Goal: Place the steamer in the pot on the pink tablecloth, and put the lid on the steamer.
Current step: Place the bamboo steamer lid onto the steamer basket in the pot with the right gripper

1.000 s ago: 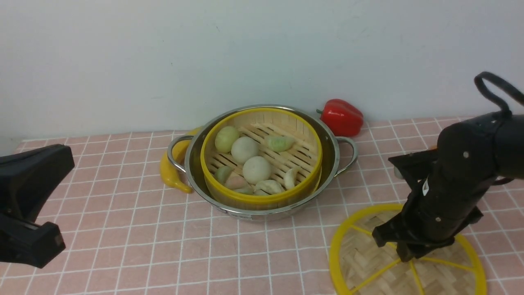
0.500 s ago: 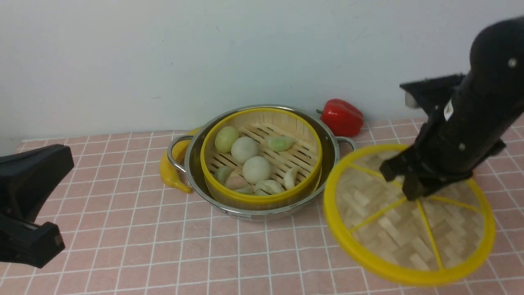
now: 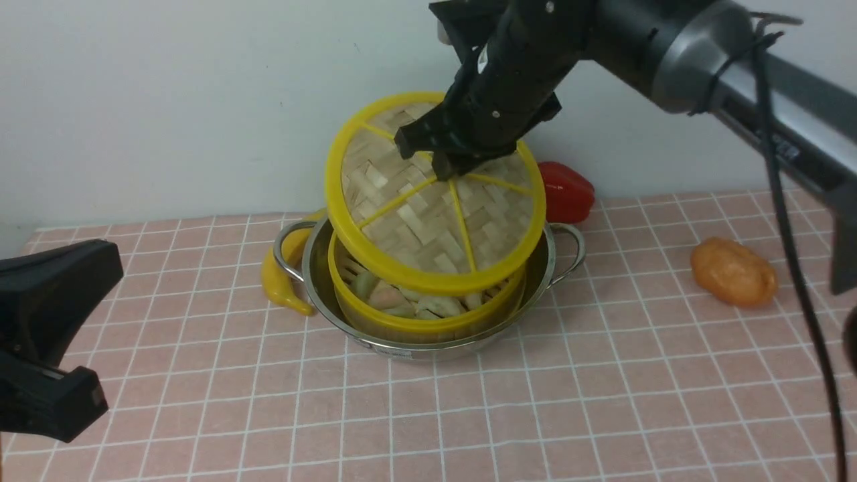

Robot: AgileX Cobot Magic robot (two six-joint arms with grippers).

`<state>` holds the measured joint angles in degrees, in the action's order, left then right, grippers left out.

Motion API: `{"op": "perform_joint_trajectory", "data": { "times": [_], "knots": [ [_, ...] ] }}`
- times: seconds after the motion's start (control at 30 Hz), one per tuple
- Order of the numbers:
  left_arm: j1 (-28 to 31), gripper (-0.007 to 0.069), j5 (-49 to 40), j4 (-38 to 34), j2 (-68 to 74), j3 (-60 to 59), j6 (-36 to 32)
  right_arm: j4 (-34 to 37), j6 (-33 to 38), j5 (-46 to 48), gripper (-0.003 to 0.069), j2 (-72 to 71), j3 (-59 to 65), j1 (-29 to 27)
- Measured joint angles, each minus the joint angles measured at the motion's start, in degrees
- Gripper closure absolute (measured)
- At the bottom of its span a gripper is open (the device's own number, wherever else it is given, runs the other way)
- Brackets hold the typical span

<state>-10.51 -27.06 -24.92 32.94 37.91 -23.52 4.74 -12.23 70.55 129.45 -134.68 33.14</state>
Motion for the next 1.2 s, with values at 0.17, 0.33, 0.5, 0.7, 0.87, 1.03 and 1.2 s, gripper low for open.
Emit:
{"op": "perform_joint_trajectory", "data": {
  "times": [0.17,0.33,0.5,0.7,0.87,1.03,1.2],
  "knots": [
    [0.0,0.0636,-0.5,0.0,0.0,0.0,0.0,0.1,-0.3,0.1,0.0513,3.8,-3.1,0.0],
    [0.0,0.0636,-1.1,0.0,0.0,0.0,0.0,0.1,-0.4,0.3,0.0513,4.8,-3.3,0.0],
    [0.0,0.0633,-1.4,0.0,0.0,0.0,0.0,-0.1,-0.4,0.3,0.0513,5.2,-3.3,0.0],
    [0.0,0.0633,-1.4,0.8,0.0,0.0,0.0,-0.4,-0.4,0.5,0.0513,7.2,-3.1,0.0],
    [0.0,0.0633,-1.4,1.7,0.0,0.0,0.0,-0.4,-0.3,0.6,0.0513,7.3,-3.1,0.0],
    [0.0,0.0633,-1.4,1.8,0.0,0.0,0.0,-0.4,0.5,0.6,0.0513,7.6,-3.2,0.0],
    [0.0,0.0633,-1.4,1.8,0.0,0.0,0.0,0.2,0.8,0.6,0.0513,7.9,-3.2,0.0]
  ]
}}
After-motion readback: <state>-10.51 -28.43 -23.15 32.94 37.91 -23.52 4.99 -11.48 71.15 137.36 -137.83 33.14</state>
